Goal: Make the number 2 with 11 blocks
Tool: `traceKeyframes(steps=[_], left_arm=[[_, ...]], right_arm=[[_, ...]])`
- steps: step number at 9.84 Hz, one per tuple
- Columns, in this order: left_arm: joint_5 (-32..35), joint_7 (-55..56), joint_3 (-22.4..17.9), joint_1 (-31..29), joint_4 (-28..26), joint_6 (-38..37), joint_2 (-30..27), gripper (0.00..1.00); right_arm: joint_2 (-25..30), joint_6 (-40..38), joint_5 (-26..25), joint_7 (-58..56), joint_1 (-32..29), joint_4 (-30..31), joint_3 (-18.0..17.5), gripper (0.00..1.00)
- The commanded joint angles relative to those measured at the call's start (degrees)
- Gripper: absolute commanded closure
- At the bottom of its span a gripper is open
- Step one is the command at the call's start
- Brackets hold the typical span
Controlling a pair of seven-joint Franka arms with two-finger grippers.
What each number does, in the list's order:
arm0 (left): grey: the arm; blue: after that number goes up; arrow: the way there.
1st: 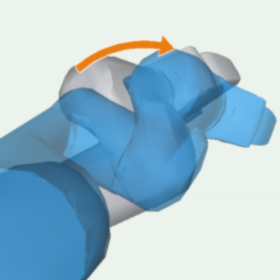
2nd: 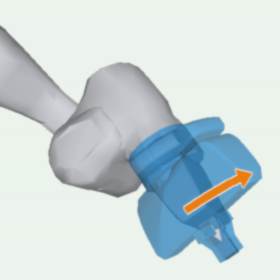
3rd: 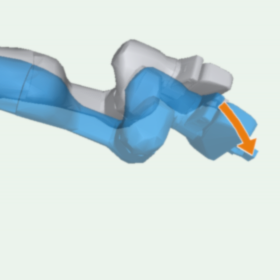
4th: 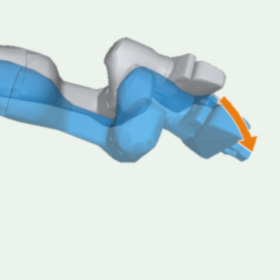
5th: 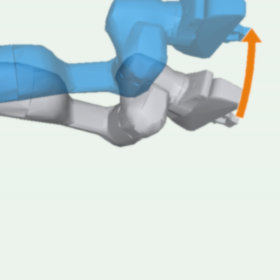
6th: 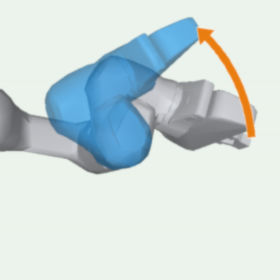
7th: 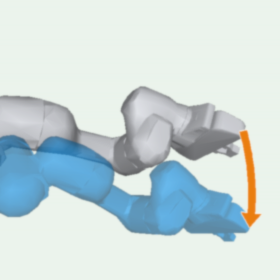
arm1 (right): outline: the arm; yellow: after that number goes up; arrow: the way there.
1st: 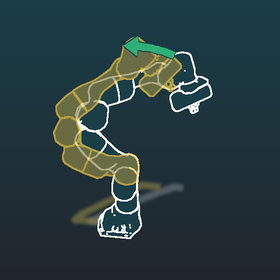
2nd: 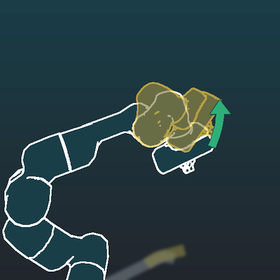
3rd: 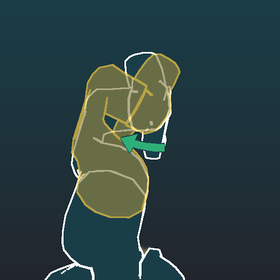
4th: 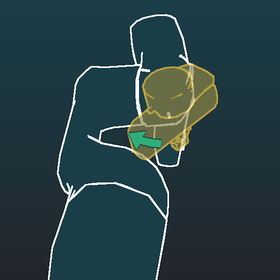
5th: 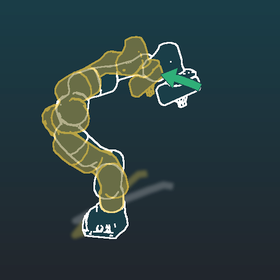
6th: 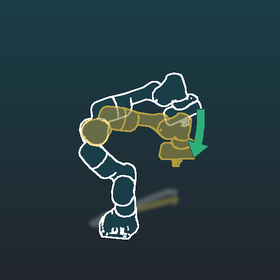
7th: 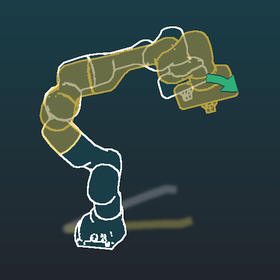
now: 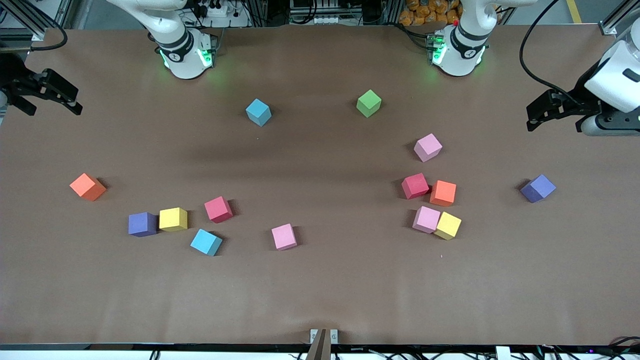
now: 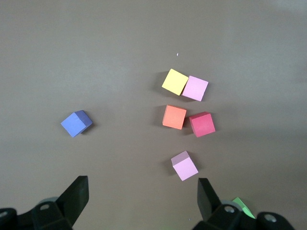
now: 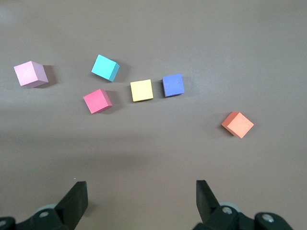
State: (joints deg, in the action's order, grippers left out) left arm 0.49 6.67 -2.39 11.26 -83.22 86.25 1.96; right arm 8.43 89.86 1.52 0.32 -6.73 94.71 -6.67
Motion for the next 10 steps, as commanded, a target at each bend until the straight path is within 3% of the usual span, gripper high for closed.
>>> traceKeyframes(steps=[1,5,8,10], left_arm=[[-1.28,-0.87,-0.69,0.08,-0.01,-1.26,-0.73,0.00],[-1.46,-0.95,-0.43,0.86,-1.58,-1.79,-0.29,0.00],[-1.81,1.24,4.83,1.92,-12.02,4.26,-1.61,0.00],[-2.42,11.93,10.01,2.97,-17.82,6.98,-1.61,0.00]], right_arm=[[1.33,0.32,0.85,-0.15,-0.22,1.26,-0.19,0.00],[1.24,0.32,0.85,-0.15,0.22,1.35,-0.19,0.00],[0.63,1.10,0.85,-0.15,0.83,2.48,-0.19,0.00],[-1.99,4.18,0.85,-0.06,2.50,4.16,-0.19,0.00]])
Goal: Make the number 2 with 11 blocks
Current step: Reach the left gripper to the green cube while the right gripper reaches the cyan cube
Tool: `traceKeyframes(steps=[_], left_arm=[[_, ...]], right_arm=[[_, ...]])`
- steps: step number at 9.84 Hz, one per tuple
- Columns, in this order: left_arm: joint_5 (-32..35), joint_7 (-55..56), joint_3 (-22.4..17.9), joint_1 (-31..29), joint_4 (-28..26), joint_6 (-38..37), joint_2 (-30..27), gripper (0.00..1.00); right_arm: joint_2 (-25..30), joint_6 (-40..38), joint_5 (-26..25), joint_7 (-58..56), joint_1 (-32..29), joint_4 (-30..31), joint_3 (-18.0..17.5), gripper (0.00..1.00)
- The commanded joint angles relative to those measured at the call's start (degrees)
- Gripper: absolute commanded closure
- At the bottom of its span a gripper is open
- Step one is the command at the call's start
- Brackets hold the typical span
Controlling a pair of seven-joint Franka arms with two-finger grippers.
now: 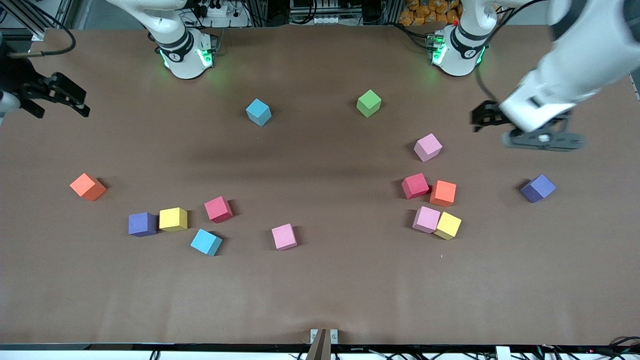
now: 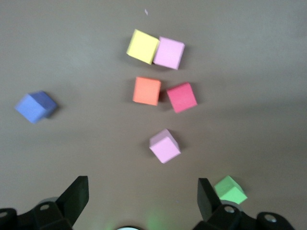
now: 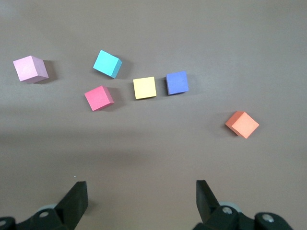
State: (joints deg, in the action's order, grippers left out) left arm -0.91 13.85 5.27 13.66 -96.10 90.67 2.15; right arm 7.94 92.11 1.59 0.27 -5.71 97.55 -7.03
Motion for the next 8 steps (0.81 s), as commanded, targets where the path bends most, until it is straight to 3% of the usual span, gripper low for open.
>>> traceKeyframes(steps=[1,3,4,6,8], left_arm=[[-1.02,5.83,3.07,2.23,-9.32,4.84,-2.15,0.00],[-1.11,10.81,4.30,5.49,-25.45,18.58,-7.92,0.00],[-1.11,17.11,7.27,6.46,-27.36,20.66,-7.34,0.00],[-1.02,32.58,8.09,13.38,-28.52,23.04,-2.87,0.00],[-1.20,40.43,8.27,15.86,-32.46,28.04,-0.84,0.00]], right_arm=[[-3.18,3.24,0.87,0.69,3.50,1.41,0.18,0.00],[-7.66,6.31,1.31,0.79,5.71,1.50,0.18,0.00],[-9.60,7.54,1.66,0.87,6.41,1.50,0.18,0.00],[-13.03,9.74,3.41,0.96,6.68,1.50,0.18,0.00],[-14.36,11.68,4.65,0.87,7.03,1.50,0.18,0.00]])
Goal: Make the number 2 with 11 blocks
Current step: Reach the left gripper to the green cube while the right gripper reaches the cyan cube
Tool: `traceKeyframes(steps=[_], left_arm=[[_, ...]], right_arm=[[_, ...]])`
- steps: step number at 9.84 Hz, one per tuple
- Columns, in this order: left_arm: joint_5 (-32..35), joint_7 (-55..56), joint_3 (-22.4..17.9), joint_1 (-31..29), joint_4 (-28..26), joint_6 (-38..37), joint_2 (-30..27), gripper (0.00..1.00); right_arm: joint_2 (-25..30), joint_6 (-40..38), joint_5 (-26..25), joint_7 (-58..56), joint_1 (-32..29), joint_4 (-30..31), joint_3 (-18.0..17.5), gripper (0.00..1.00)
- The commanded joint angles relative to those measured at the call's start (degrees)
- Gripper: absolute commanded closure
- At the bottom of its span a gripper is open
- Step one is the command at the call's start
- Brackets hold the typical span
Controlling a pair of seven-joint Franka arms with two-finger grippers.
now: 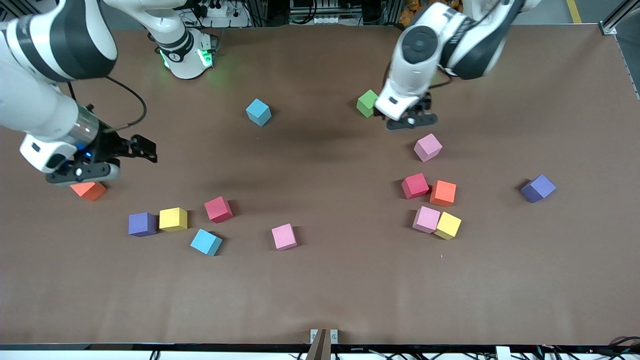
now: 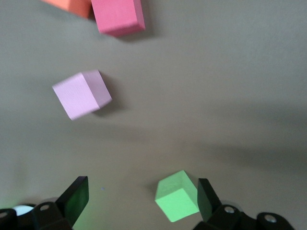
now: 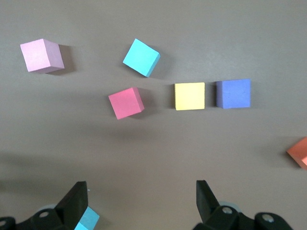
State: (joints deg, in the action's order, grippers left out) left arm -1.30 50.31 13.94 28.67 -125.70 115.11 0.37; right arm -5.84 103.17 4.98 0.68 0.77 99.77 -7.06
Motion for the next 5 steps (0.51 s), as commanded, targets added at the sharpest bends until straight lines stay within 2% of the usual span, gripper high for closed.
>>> traceKeyframes(steps=[1,3,5], left_arm=[[-0.98,8.27,-0.14,1.20,-6.36,7.98,1.04,0.00],[-5.01,16.01,2.48,1.65,-10.78,14.25,1.21,0.00],[-6.95,25.40,5.91,1.56,-12.10,17.58,2.35,0.00]], right_arm=[[-1.10,0.71,1.26,0.55,1.51,-0.80,0.21,0.00],[-2.33,1.76,1.35,0.55,2.30,-0.63,0.21,0.00],[-2.69,1.68,1.70,0.55,3.45,2.69,0.12,0.00]])
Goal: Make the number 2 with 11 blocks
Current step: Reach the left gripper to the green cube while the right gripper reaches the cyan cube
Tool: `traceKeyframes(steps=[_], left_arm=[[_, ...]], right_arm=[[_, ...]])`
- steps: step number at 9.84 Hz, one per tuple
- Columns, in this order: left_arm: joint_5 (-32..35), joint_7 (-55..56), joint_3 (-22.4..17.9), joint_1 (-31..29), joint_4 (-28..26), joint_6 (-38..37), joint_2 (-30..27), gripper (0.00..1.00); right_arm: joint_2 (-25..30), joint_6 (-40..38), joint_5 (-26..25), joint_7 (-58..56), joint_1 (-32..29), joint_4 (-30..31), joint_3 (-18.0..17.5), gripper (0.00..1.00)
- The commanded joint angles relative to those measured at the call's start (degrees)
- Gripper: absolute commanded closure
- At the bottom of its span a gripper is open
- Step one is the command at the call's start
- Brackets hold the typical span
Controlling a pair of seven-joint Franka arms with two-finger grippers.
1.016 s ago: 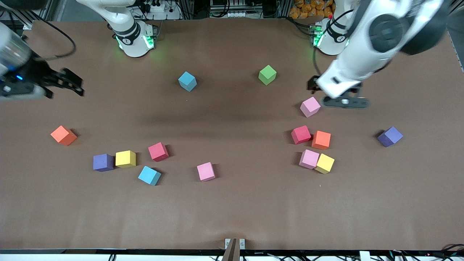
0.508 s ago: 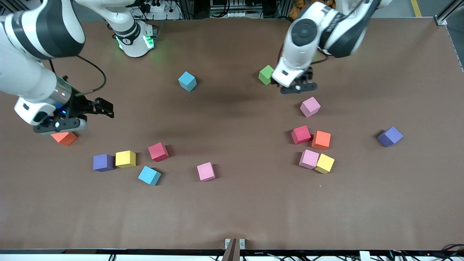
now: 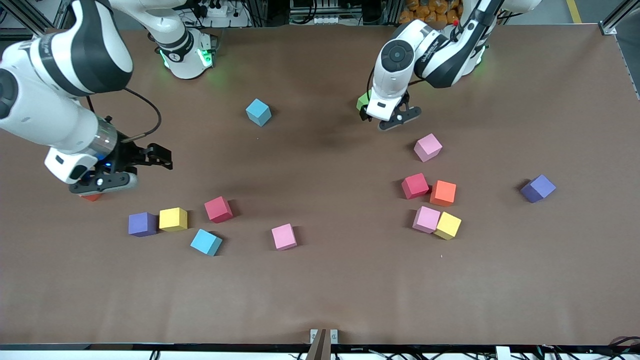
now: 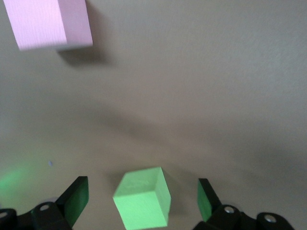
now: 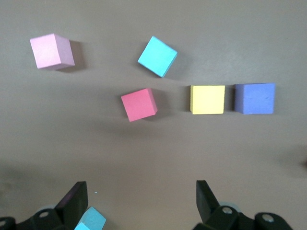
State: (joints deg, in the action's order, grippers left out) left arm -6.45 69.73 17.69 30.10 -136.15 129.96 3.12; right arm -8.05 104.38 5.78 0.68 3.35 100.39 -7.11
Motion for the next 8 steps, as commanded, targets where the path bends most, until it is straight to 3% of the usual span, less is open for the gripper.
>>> traceKeyframes(steps=[1,5,6,8], left_arm=[[-1.81,10.99,4.52,0.14,-3.58,6.41,-0.13,0.00],[-1.81,16.73,9.62,-1.79,-10.88,18.98,0.92,0.00],[-1.81,18.32,12.60,-3.97,-11.59,19.62,1.01,0.00],[-1.81,19.29,14.21,-5.75,-12.12,19.63,1.10,0.00]], right_arm=[[-0.47,0.56,2.29,0.46,2.87,3.83,0.17,0.00],[-0.65,6.87,2.66,0.55,15.51,10.86,0.26,0.00],[-0.65,10.64,2.66,0.81,19.29,13.93,0.26,0.00],[-0.56,14.88,2.05,1.08,26.32,18.77,0.34,0.00]])
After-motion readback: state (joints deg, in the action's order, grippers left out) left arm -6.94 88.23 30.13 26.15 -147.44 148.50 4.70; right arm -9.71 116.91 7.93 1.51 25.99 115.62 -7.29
